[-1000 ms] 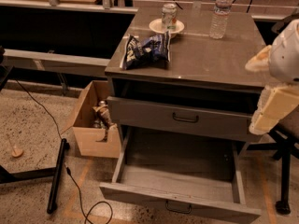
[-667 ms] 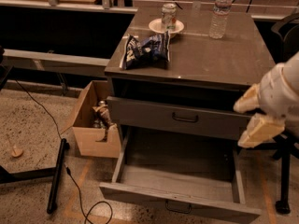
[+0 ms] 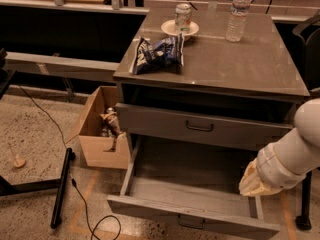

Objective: Close middle drawer

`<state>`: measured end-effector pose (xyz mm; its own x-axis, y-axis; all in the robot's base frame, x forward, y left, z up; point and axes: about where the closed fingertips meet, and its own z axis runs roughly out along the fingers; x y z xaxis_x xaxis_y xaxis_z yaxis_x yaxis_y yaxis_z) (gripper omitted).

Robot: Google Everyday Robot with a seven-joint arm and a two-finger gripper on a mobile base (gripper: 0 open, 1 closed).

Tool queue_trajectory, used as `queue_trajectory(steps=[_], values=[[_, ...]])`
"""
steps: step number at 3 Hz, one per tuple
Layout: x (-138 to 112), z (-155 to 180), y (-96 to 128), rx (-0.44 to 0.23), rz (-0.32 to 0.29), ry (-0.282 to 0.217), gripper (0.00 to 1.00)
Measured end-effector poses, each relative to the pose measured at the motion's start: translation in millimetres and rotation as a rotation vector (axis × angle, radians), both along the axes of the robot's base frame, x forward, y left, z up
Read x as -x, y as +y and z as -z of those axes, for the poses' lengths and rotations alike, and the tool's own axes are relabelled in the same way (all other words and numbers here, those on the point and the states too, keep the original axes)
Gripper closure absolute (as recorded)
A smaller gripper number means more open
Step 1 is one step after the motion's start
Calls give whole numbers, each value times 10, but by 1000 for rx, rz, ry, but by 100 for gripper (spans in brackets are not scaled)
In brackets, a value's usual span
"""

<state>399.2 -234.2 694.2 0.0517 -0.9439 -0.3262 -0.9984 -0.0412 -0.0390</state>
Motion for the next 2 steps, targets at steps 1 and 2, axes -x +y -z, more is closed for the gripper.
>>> queue_trajectory(steps=[1, 2], values=[[16, 69, 13, -8, -8, 13, 100], [123, 323, 53, 5, -47, 35, 100]])
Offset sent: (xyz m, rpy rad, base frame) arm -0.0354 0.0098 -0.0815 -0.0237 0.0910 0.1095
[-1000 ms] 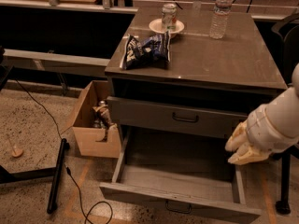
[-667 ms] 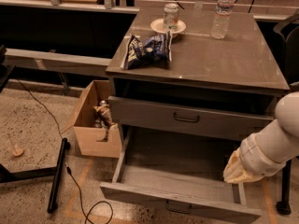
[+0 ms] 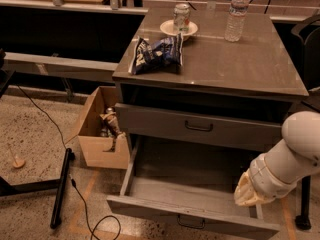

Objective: Close middle drawer

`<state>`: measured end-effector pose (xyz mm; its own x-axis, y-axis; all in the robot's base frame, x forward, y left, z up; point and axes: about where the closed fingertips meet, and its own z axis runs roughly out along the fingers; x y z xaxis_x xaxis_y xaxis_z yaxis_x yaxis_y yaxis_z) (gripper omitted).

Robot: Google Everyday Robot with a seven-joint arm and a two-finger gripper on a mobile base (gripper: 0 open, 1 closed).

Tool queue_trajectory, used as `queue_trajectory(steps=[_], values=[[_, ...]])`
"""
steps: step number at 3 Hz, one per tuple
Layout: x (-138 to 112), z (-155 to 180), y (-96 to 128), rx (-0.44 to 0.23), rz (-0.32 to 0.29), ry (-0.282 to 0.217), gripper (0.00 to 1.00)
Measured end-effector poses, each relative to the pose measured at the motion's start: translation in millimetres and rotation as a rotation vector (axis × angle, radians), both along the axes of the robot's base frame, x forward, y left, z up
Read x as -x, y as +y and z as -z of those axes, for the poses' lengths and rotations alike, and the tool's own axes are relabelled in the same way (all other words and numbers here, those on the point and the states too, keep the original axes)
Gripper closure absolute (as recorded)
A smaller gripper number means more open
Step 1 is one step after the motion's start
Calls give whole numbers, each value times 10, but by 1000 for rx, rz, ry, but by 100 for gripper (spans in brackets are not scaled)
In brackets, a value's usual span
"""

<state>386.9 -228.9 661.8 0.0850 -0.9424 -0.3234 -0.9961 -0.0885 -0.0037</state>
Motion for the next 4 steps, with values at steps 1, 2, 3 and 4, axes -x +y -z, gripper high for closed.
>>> queue_trajectory(steps=[1, 2, 3, 4], values=[[285, 601, -6, -42, -33, 46, 100], [484, 1079, -82, -82, -29, 67, 100], [598, 1474, -119, -108, -28, 54, 100], [612, 1894, -117, -117, -18, 23, 100]])
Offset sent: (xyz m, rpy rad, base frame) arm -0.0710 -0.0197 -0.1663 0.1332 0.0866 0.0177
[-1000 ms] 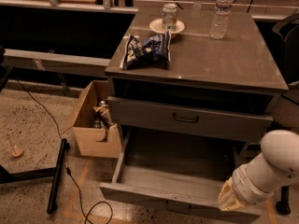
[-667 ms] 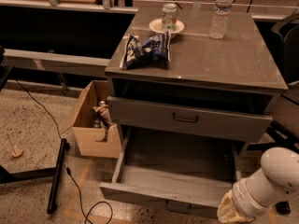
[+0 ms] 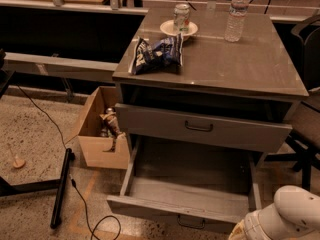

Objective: Close middle drawer

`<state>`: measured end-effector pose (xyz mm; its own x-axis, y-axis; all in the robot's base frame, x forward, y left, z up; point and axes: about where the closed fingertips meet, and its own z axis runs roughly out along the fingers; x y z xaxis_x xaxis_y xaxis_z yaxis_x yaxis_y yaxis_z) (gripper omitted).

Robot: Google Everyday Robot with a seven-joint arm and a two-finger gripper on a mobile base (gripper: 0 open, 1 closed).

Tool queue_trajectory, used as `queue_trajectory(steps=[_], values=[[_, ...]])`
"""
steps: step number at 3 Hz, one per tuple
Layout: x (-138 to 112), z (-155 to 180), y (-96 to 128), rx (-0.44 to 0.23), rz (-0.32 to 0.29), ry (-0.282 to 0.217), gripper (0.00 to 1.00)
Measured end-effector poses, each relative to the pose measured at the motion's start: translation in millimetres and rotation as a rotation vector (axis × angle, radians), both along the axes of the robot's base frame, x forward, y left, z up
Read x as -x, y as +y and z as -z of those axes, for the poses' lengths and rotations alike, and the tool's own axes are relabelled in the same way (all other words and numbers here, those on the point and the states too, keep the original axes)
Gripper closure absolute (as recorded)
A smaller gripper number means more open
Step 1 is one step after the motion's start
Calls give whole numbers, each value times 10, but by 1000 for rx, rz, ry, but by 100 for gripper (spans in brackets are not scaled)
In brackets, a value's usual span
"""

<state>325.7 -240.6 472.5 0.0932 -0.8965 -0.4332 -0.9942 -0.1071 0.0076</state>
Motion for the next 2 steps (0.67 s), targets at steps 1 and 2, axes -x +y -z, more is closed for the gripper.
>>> queue_trajectory(steps=[1, 2], values=[[-52, 292, -29, 8, 25, -36, 100], [-165, 535, -123, 58, 74, -73, 100]])
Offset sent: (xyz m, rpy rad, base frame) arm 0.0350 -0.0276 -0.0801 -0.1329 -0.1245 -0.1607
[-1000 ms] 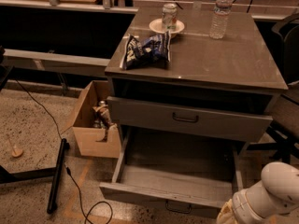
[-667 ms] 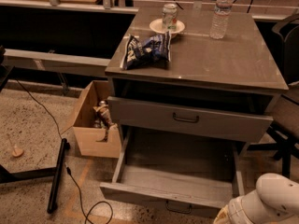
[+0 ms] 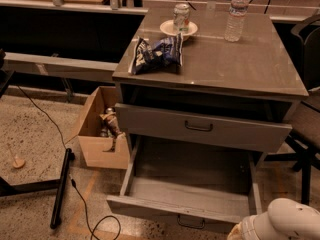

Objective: Close middle drawer

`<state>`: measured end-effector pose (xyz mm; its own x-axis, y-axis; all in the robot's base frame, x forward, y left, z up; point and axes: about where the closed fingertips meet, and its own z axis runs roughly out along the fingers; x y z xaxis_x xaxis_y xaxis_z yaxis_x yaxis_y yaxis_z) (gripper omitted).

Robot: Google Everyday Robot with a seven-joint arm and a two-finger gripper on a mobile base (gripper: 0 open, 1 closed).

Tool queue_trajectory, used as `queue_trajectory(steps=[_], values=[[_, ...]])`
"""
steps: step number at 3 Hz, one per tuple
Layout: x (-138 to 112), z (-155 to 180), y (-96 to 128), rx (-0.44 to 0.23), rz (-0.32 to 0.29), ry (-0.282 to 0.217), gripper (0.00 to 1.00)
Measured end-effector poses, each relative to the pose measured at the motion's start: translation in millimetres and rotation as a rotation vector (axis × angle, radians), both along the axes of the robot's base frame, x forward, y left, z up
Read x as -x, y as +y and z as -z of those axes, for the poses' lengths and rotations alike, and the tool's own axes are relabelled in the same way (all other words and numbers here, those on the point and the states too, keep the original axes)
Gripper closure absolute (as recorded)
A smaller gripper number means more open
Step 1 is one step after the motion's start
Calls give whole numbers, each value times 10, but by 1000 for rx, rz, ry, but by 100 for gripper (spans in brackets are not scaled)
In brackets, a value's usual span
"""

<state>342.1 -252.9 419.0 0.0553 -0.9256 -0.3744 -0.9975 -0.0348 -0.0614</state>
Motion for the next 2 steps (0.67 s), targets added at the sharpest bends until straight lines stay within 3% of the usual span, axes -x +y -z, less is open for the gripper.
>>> queue_trajectory(steps=[2], values=[[-368, 223, -85, 91, 80, -82, 100]])
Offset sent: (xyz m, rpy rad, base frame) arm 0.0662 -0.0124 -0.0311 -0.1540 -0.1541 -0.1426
